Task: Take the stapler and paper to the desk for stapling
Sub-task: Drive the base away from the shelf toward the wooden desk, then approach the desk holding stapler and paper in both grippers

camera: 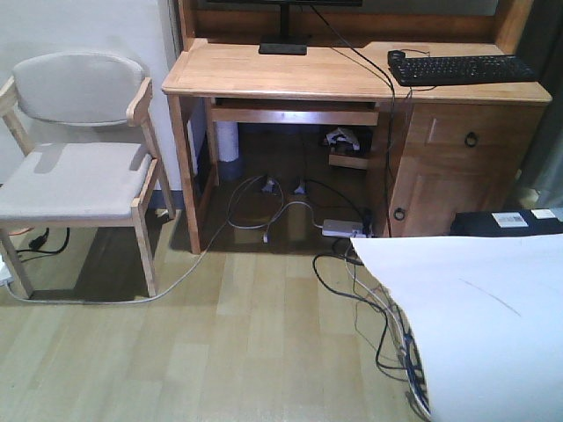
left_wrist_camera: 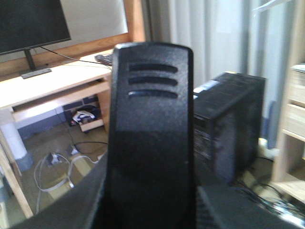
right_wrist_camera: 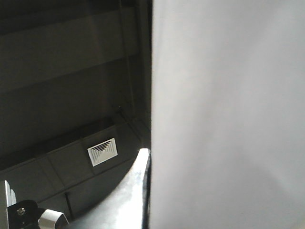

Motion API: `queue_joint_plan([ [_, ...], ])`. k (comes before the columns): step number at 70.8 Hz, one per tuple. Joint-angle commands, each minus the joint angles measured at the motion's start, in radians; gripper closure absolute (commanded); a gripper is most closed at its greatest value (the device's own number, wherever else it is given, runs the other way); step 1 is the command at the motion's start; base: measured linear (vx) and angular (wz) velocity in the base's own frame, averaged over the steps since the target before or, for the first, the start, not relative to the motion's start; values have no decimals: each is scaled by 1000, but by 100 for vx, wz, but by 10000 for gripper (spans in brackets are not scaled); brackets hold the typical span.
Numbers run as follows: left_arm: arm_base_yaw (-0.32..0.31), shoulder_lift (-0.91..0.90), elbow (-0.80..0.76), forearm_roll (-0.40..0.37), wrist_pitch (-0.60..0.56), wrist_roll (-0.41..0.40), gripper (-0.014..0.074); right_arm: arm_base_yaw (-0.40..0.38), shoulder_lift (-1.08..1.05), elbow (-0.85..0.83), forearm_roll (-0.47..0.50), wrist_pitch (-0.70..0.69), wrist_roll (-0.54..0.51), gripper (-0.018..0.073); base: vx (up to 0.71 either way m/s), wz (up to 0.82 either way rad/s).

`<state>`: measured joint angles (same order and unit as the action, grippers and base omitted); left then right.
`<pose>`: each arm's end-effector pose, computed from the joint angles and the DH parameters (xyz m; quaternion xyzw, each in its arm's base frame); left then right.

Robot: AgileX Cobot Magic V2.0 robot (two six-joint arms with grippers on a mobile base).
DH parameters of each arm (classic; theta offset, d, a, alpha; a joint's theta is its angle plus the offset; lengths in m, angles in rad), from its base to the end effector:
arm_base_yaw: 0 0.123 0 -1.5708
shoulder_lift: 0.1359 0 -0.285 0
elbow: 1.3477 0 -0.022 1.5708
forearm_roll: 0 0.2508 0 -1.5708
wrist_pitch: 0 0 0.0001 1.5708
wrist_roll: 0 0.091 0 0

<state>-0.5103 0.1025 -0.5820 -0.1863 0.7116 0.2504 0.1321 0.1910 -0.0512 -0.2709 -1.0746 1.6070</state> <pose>0.0054 -0.0156 0.3311 0.2670 0.7044 -0.1756 0.6338 0.0260 0.0250 0.2980 0.0830 0.2873 0.7096 0.6380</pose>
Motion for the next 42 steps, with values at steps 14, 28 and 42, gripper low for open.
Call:
queue_joint_plan([
  [14, -1, 14, -25, -16, -115, -2, 602, -5, 9, -24, 5, -42, -6, 564, 36, -1],
  [28, -1, 14, -25, -16, -115, -2, 602, -5, 9, -24, 5, -42, -6, 564, 38, -4],
  [42, -1, 14, -25, -16, -115, -2, 602, -5, 9, -24, 5, -42, -6, 564, 39, -3],
])
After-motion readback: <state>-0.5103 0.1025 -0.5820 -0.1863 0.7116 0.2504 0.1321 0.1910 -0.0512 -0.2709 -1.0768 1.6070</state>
